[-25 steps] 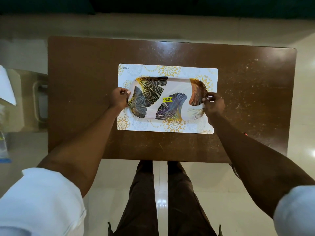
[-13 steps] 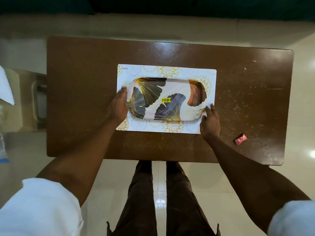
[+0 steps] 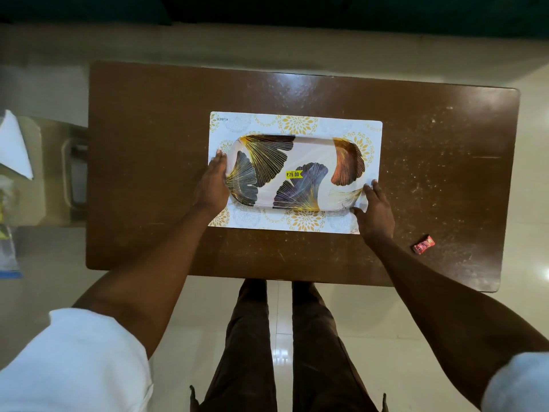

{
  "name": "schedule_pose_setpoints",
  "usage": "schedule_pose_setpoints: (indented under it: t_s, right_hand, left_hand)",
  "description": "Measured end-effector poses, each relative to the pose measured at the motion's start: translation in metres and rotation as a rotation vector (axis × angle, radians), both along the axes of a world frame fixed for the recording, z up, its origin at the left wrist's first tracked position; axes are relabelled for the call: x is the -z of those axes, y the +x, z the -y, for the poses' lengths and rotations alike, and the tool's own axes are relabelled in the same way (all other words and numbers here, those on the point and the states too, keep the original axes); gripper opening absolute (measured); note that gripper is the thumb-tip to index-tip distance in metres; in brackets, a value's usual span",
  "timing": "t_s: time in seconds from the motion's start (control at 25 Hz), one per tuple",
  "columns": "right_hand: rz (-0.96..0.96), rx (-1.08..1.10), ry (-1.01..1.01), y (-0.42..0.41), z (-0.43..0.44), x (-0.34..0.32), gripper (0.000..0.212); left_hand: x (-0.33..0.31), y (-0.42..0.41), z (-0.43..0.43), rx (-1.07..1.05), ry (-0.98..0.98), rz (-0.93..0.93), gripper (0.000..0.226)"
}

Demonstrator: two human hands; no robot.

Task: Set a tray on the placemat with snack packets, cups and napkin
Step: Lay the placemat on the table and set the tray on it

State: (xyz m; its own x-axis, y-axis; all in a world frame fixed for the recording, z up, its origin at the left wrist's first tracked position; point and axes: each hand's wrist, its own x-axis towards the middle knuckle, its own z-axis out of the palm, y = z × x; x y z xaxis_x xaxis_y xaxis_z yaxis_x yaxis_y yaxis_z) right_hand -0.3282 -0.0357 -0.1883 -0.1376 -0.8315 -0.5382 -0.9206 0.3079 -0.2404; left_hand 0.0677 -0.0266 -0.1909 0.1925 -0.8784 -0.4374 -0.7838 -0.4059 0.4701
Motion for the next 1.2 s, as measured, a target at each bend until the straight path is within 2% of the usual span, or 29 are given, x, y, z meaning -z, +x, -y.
schedule_pose_setpoints:
  t_s: [0.96,1.2]
  right_hand:
    - [0.032,-0.014,-0.006,0.004,-0.007,-0.005,0.080]
    - [0.127,0.072,-0.086,0.008,-0.005,-0.020,0.066]
  left_hand:
    - [-0.009,-0.002,-0.002,0.031,0.024,0.028,0.062]
    - [-0.051,-0.021,-0.009,-0.079,0.089,0.030,0.067]
